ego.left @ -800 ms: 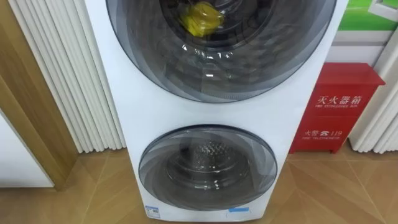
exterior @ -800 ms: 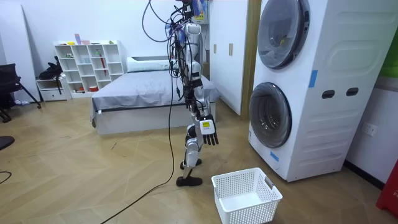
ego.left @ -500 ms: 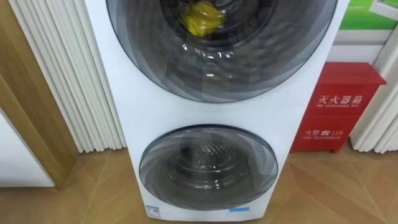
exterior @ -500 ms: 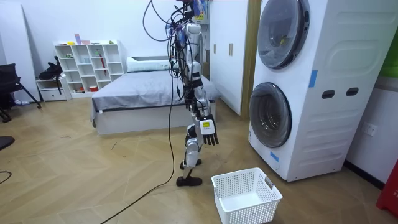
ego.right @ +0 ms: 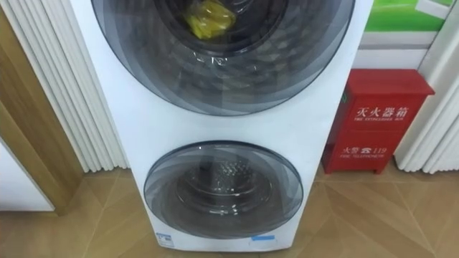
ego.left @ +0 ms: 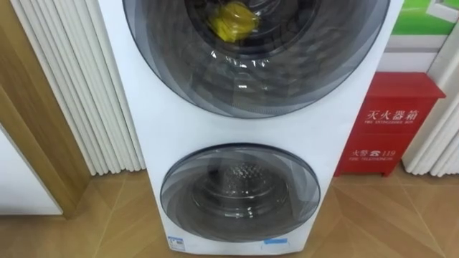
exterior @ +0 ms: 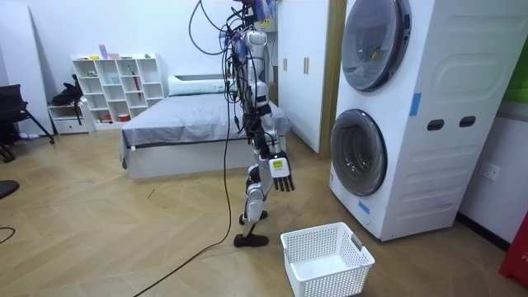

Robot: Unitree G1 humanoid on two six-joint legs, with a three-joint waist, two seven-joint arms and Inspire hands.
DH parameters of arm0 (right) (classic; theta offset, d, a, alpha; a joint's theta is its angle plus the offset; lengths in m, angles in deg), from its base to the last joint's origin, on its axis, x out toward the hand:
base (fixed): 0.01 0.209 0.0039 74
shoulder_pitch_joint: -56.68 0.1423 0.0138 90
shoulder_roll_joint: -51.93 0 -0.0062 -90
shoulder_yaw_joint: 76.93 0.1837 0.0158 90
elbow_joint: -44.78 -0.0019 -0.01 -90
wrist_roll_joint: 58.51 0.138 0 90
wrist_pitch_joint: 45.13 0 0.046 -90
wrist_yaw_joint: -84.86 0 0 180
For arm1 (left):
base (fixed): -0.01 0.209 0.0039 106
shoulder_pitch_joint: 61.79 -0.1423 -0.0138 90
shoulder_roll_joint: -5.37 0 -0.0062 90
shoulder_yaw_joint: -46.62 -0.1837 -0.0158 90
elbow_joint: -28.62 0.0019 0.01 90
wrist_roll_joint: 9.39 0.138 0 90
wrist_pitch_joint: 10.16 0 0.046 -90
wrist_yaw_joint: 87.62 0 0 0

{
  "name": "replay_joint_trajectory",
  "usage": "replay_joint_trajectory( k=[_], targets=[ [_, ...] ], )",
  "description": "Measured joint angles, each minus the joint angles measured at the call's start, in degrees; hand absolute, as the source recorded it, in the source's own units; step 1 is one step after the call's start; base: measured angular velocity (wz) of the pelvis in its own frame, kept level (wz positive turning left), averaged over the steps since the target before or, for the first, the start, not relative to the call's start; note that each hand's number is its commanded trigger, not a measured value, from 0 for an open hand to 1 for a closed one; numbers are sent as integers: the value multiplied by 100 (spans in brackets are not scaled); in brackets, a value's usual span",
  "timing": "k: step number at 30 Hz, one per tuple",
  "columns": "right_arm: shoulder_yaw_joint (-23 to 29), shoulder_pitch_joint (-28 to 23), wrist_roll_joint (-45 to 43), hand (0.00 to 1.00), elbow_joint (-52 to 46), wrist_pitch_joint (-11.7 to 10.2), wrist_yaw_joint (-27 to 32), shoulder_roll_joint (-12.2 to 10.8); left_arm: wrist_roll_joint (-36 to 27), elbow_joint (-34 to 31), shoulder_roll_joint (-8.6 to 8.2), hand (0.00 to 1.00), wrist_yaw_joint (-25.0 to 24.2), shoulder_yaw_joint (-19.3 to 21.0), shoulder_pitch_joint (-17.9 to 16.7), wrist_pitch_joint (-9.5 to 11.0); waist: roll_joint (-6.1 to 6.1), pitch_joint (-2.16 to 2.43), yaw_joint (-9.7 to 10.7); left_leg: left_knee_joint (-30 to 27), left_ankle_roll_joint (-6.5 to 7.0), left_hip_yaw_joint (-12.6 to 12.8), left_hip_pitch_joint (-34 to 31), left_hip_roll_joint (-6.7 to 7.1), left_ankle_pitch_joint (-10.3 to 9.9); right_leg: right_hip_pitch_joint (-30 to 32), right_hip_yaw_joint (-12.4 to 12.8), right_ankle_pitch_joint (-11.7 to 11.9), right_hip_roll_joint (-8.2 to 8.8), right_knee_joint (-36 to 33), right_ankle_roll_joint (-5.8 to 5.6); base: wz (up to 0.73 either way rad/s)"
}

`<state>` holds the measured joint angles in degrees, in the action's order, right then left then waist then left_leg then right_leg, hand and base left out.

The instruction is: Pick clothes from washing machine

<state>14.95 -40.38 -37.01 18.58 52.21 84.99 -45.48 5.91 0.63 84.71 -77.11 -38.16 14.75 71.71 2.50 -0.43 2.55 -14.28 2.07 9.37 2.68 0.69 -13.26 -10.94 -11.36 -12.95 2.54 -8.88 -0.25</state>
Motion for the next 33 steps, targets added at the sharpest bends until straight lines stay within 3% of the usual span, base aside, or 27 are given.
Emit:
replay_joint_trajectory(
  k=[4, 9, 14, 16, 20, 25, 28, 33],
  targets=[
    [418, 830, -16, 0, -865, 12, 234, 144, 7, 3, 22, 0, 0, 304, 175, 89, 32, -5, -29, -11, 14, 12, -11, 10, 10, -10, -25, 0, 7, 5, 0, -1],
    [449, 1630, 45, 0, -2291, -18, 476, 443, 15, -23, 220, 0, 8, 246, 154, 78, 124, 20, -143, -52, 6, -9, -19, 13, 18, -1, -67, 0, -8, -15, 0, 3],
    [520, 2475, -62, 0, -2990, -8, 730, 576, 32, -6, 302, 0, -14, 254, 51, -168, 297, 32, -222, -42, 3, -35, -36, 16, 23, 13, -98, 0, -13, 1, 0, 4],
    [518, 2644, -54, 0, -3201, -7, 807, 607, 36, -14, 302, 0, -42, 246, 55, -175, 325, 54, -283, -53, 3, -64, -90, 22, 23, 61, -93, 1, -12, -1, 0, 3],
    [428, 3185, -41, 0, -3582, 23, 980, 777, 59, -120, 310, 0, -104, 241, 64, -241, 334, 58, -345, -31, 5, -149, -131, 38, 25, 97, -144, 1, -13, 4, 0, 8],
    [385, 3347, -75, 0, -3752, 147, 1188, 951, 61, -183, 329, 0, -104, 248, 61, -359, 325, 61, -413, -7, 3, -205, -120, 50, 26, 95, -291, 3, -1, 4, 0, -1],
    [385, 3527, 40, 0, -3752, 244, 1286, 1141, 64, -190, 337, 0, -104, 318, 46, -403, 275, 89, -437, 83, 2, -199, -75, 60, 29, 94, -312, 3, 10, 6, 0, -4],
    [385, 3536, 476, 0, -3711, 266, 1371, 1254, 64, -186, 357, 0, -104, 369, 20, -450, 292, 80, -478, 141, 8, -198, -22, 74, 45, 77, -342, 3, 23, 5, -1, -2]
  ],
)
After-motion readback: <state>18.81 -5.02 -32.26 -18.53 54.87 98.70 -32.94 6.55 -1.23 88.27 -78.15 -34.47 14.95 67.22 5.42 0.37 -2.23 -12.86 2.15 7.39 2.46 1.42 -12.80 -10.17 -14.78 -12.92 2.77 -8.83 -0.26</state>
